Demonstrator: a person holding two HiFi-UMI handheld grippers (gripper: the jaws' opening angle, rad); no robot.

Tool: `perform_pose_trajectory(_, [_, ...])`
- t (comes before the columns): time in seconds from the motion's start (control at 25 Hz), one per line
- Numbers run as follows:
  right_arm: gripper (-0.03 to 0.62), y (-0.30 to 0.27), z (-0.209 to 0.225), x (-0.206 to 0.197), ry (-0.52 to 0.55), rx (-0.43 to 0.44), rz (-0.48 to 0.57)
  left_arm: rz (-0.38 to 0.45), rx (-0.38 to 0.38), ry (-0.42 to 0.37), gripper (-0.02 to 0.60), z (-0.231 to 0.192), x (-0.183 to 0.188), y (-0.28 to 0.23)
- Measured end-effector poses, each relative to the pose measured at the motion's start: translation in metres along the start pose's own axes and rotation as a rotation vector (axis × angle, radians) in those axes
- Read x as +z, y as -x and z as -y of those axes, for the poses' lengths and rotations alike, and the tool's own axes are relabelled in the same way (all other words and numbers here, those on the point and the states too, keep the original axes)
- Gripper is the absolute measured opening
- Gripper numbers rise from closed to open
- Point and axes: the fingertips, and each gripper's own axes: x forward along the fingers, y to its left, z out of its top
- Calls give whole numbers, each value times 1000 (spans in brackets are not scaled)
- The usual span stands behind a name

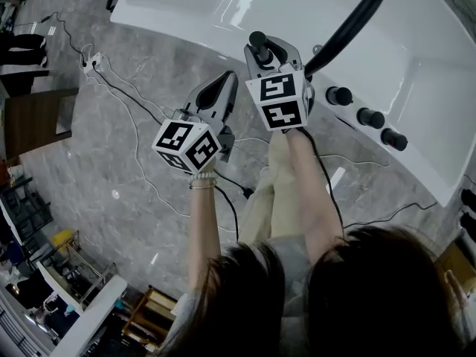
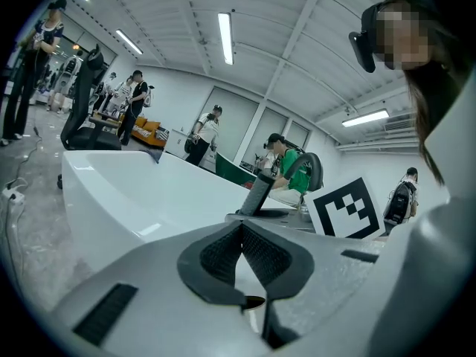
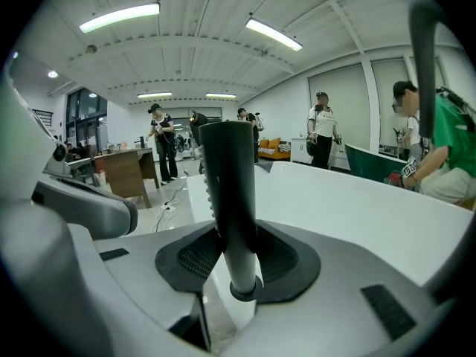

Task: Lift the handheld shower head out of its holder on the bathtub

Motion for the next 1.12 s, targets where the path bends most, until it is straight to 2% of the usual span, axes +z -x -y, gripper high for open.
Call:
perform_pose_trajectory(0.36, [132, 23, -6, 29, -6, 1, 39, 27, 5, -24, 5, 11, 23, 12])
perform_pose_trajectory(1.12, [132, 105, -14, 122, -1, 35, 130, 128, -18, -78, 5, 76, 113, 42])
